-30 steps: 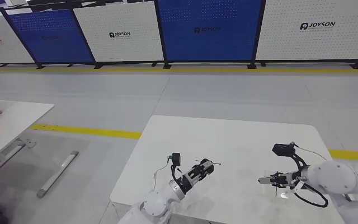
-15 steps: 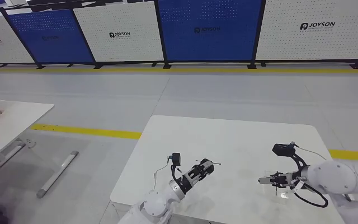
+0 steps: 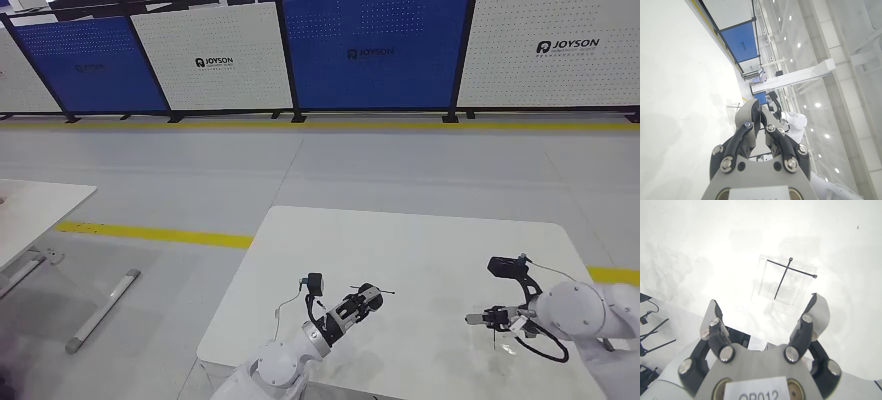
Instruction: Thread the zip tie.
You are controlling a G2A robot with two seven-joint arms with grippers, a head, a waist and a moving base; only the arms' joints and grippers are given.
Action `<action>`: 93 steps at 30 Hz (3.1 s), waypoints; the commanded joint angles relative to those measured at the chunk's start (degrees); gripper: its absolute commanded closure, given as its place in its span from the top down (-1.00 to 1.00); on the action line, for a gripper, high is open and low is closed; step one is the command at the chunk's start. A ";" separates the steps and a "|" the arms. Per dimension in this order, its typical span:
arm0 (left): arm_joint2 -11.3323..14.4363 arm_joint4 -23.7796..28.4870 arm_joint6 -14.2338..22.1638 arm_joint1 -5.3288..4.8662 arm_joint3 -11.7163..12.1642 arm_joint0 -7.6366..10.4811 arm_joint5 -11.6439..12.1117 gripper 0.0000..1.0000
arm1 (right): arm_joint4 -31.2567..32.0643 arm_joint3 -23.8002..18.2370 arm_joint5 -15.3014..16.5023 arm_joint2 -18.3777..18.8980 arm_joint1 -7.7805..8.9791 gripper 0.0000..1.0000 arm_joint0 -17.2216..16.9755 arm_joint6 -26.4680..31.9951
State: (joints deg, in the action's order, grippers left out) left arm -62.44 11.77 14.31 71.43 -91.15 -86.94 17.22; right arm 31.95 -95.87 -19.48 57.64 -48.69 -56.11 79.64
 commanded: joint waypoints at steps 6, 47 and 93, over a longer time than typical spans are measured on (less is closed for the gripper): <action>0.00 0.00 0.00 0.00 0.00 0.00 0.00 -1.00 | -0.20 0.23 0.55 0.19 -0.02 1.00 -0.88 -2.03; 0.00 0.00 0.00 0.00 0.00 0.00 0.00 -1.00 | 4.68 11.85 0.00 -3.83 -4.44 -0.30 4.25 0.00; 0.00 0.00 0.00 0.00 0.00 0.00 0.00 -1.00 | 0.28 18.70 0.00 -19.10 -4.29 -1.00 14.68 0.00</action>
State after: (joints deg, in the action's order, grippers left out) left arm -62.44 11.77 14.31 71.43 -91.15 -86.94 17.22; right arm 32.43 -76.59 -19.48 38.21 -53.31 -41.23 79.64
